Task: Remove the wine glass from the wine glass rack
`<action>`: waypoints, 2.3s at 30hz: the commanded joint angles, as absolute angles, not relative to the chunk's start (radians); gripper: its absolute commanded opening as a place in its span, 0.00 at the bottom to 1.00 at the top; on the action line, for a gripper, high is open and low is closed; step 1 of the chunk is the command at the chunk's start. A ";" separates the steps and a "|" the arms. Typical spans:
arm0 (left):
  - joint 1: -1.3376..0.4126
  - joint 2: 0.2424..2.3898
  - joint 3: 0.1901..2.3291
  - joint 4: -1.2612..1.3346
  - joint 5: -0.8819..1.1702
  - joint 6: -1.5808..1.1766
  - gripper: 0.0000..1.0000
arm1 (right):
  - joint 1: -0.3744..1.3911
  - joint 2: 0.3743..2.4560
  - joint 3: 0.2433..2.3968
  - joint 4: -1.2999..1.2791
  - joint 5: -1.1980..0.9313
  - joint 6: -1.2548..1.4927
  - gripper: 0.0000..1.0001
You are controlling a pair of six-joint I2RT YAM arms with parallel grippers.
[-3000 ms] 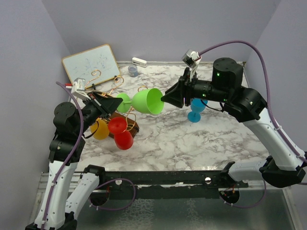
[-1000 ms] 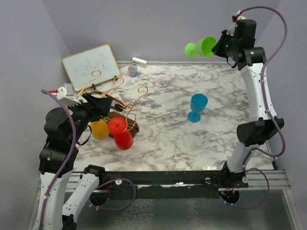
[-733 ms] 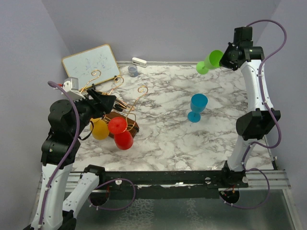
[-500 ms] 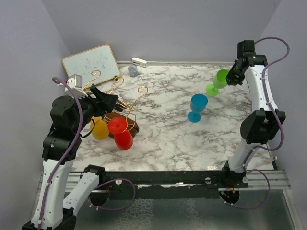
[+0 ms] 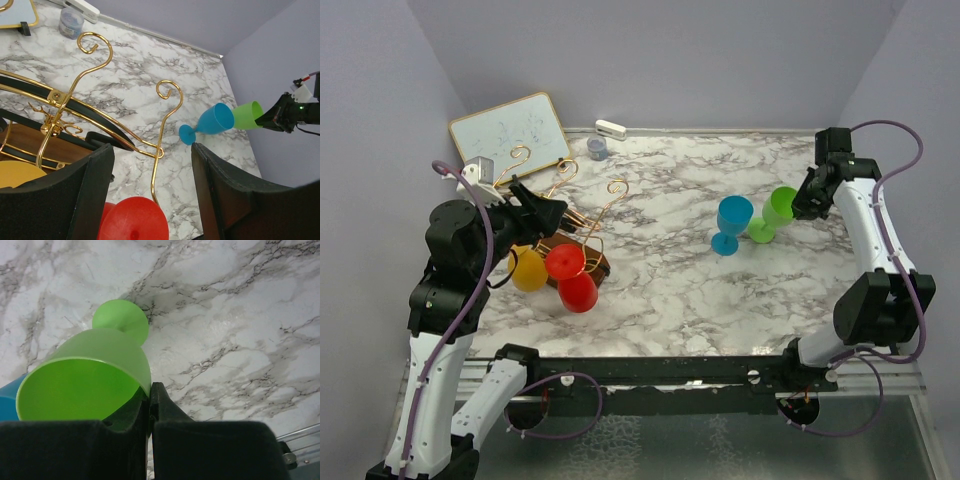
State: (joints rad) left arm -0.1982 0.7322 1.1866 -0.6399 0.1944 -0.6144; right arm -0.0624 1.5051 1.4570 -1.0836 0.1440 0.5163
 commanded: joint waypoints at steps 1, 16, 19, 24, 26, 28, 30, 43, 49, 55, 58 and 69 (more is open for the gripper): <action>-0.196 0.718 1.169 -0.642 0.201 -0.605 0.65 | -0.061 1.489 1.428 -0.991 0.113 0.480 0.01; -0.196 0.698 1.144 -0.661 0.201 -0.600 0.65 | -0.004 1.483 1.343 -0.962 0.138 0.474 0.01; -0.196 0.697 1.144 -0.665 0.199 -0.598 0.65 | 0.005 1.487 1.332 -0.957 0.145 0.476 0.01; -0.196 0.695 1.147 -0.681 0.185 -0.590 0.65 | 0.010 1.494 1.327 -0.953 0.144 0.477 0.01; -0.196 0.694 1.146 -0.683 0.182 -0.590 0.65 | 0.015 1.498 1.327 -0.955 0.152 0.479 0.01; -0.196 0.692 1.144 -0.684 0.181 -0.590 0.65 | 0.018 1.500 1.326 -0.956 0.168 0.481 0.01; -0.196 0.691 1.140 -0.684 0.180 -0.588 0.65 | 0.020 1.500 1.324 -0.957 0.180 0.482 0.01; -0.196 0.694 1.141 -0.694 0.175 -0.579 0.65 | 0.037 1.506 1.325 -0.960 0.205 0.487 0.18; -0.196 0.695 1.141 -0.694 0.176 -0.580 0.65 | 0.040 1.498 1.351 -0.967 0.198 0.482 0.34; -0.196 0.694 1.147 -0.696 0.175 -0.579 0.65 | 0.041 1.459 1.389 -0.975 0.160 0.477 0.41; -0.196 0.692 1.147 -0.697 0.172 -0.582 0.65 | 0.042 1.432 1.430 -0.997 0.135 0.474 0.42; -0.196 0.722 1.115 -0.608 0.199 -0.614 0.65 | 0.147 1.201 1.480 -0.829 -0.333 0.439 0.45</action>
State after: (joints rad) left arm -0.1982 0.6979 1.1183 -0.6792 0.1921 -0.5968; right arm 0.0605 1.2877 1.4570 -0.9478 -0.0978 0.4496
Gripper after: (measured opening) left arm 0.651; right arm 0.450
